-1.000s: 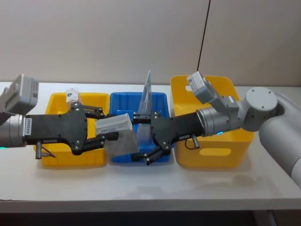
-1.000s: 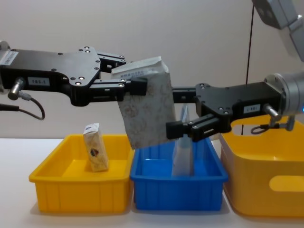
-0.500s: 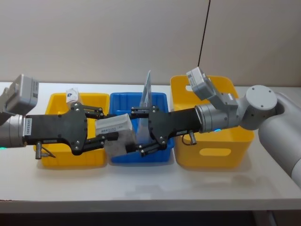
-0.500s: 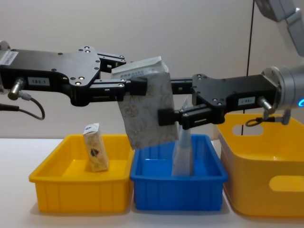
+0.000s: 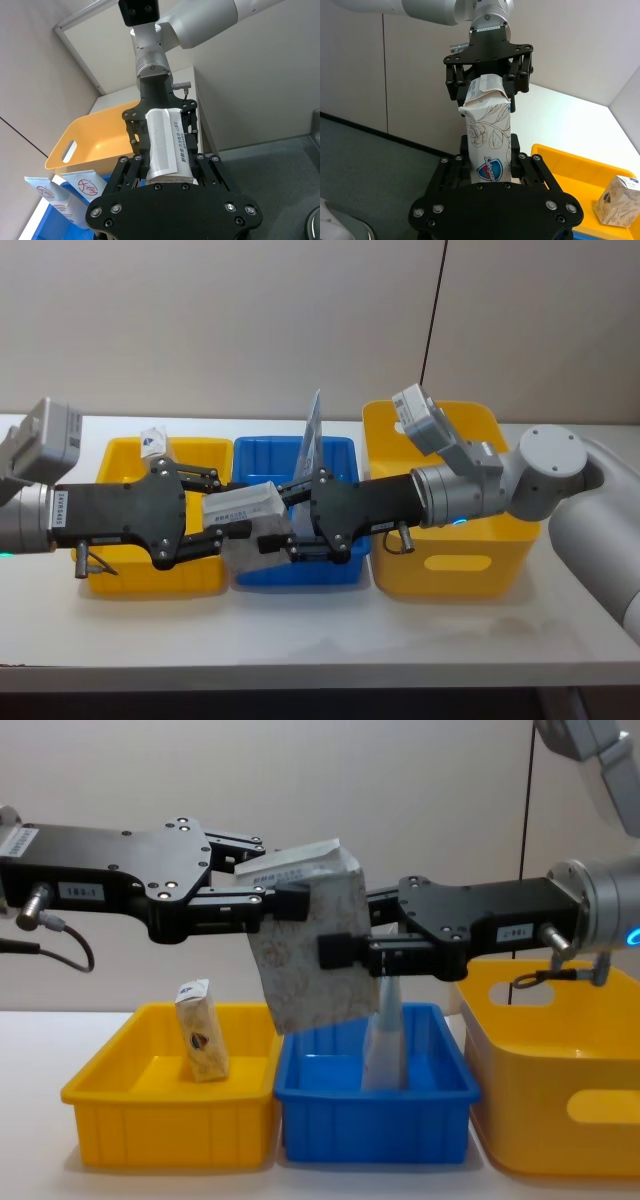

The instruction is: Bimanual collaborative sorting of washing and personal care products

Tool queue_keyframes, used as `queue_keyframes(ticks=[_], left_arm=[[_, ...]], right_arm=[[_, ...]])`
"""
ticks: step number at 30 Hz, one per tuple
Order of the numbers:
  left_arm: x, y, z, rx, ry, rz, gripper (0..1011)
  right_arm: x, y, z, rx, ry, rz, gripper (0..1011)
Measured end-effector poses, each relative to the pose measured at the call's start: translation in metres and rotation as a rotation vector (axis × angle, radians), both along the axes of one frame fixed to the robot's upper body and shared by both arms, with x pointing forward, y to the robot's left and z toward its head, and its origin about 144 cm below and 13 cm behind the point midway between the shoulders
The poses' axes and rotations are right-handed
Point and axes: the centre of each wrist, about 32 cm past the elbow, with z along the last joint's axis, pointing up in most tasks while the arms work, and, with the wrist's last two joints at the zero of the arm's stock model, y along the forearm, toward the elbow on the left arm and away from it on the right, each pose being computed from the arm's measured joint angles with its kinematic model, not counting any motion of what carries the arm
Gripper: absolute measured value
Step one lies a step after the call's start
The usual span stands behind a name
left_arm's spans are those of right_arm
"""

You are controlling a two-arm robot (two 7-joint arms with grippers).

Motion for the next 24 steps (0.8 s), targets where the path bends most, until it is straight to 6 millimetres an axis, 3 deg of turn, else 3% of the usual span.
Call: queue_keyframes(ticks=[5,8,18,24], left_arm=[[0.0,0.0,0.0,0.0,0.0,-0.001,367],[0.0,0.0,0.0,0.0,0.0,-0.001,368],[0.0,-0.0001,0.0,0.0,0.0,0.0,634],[0.0,0.0,0.0,0.0,0.0,0.0,847]], right_arm=[[-0.002,0.0004,0.0001,-0.002,0.007,-0.002,312],[-0.003,0.0007,-0.0001,-0.003,0.011,-0.003,294],[-0.0064,0.0024,-0.0004,-0.002,0.016,0.0,288],[-0.0083,0.0019,0.0003,0.003,0.017,-0.004,288]])
